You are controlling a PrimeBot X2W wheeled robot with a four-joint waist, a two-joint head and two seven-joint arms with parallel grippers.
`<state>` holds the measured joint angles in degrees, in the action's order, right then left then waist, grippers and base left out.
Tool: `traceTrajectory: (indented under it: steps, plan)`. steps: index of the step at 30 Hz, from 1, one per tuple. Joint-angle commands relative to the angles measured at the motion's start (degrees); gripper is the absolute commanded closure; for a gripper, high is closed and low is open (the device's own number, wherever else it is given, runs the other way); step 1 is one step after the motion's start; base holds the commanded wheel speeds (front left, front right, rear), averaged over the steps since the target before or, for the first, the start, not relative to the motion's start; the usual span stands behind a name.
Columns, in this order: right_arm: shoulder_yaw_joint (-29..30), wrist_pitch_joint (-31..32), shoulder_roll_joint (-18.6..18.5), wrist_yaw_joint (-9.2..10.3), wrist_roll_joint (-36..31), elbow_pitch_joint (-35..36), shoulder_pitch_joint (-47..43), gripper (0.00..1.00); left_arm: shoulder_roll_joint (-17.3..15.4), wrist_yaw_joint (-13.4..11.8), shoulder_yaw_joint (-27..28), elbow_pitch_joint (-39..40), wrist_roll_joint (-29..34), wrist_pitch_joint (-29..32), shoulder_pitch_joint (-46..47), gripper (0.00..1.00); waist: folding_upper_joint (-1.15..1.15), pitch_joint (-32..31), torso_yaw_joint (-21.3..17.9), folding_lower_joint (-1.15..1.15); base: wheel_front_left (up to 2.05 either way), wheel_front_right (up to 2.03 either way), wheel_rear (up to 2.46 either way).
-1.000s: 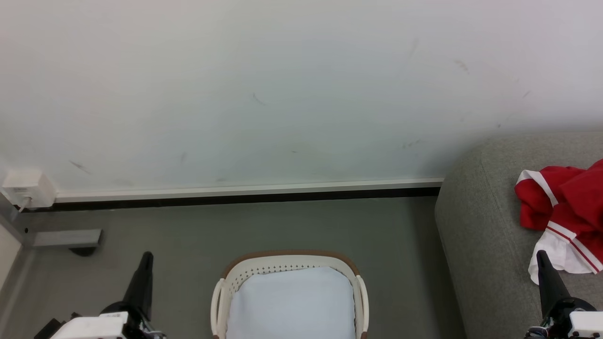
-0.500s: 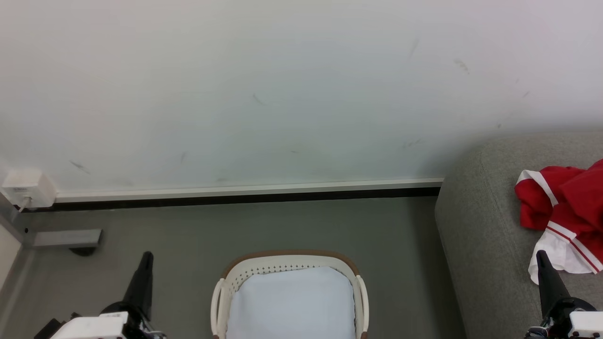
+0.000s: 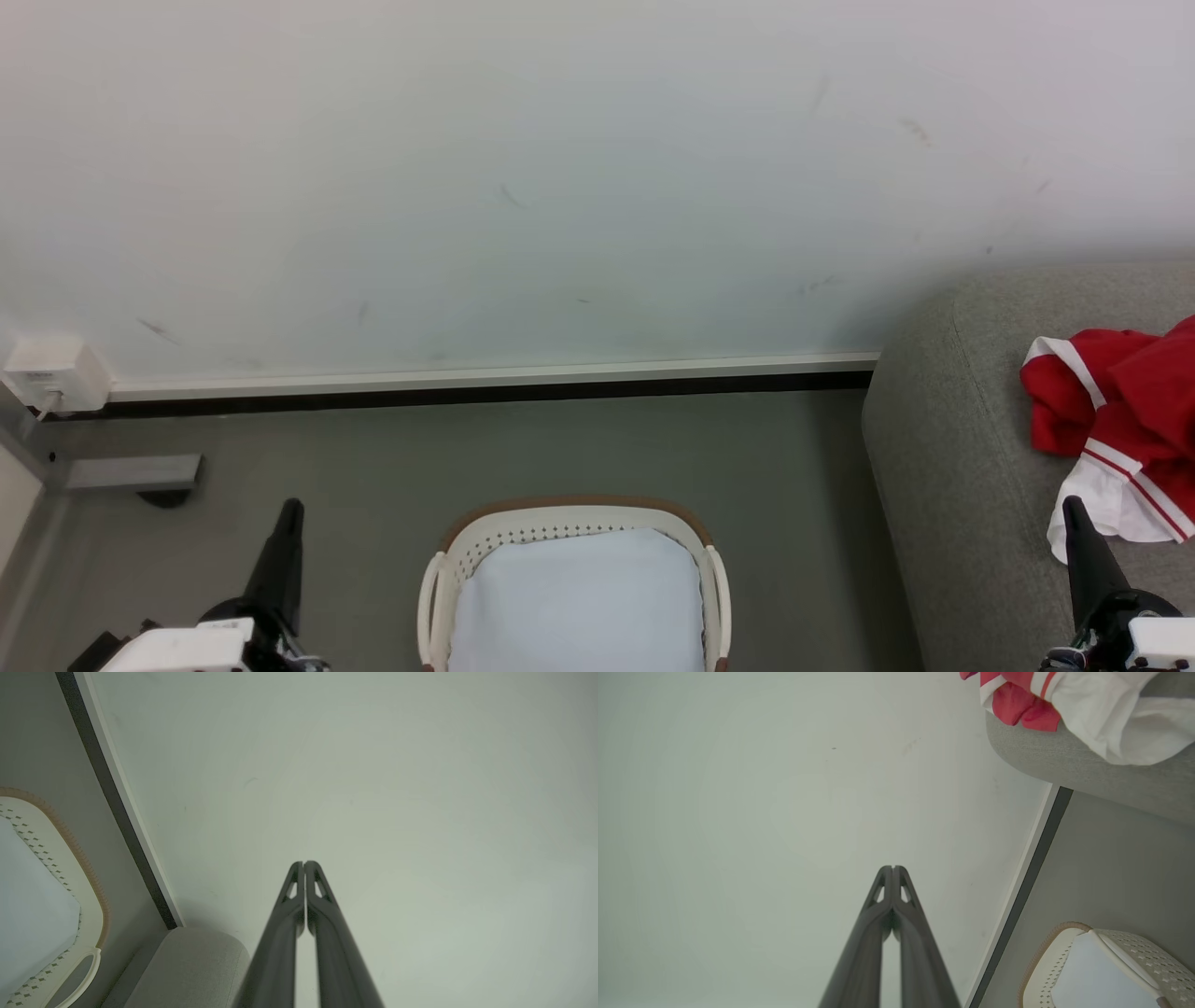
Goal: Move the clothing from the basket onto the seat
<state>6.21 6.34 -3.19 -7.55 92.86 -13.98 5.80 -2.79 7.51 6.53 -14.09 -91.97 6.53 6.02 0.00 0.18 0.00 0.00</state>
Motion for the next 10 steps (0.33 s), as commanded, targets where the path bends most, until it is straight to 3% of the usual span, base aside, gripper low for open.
traceTrajectory:
  steps: [1, 10]
  plan:
    - [0.24, 0.05, 0.07, 0.12, -0.37, 0.07, 0.68, 1.00, -0.14, -0.04, 0.04, 0.19, -0.81, 0.21, 0.44, 1.00, 0.00, 0.00, 0.00, 0.00, 0.00, 0.00, 0.00]
    - [0.28, 0.02, 0.10, 0.12, -0.43, 0.07, 0.68, 1.00, -0.14, -0.04, 0.04, 0.18, -0.81, 0.20, 0.44, 1.00, 0.00, 0.00, 0.00, 0.00, 0.00, 0.00, 0.00]
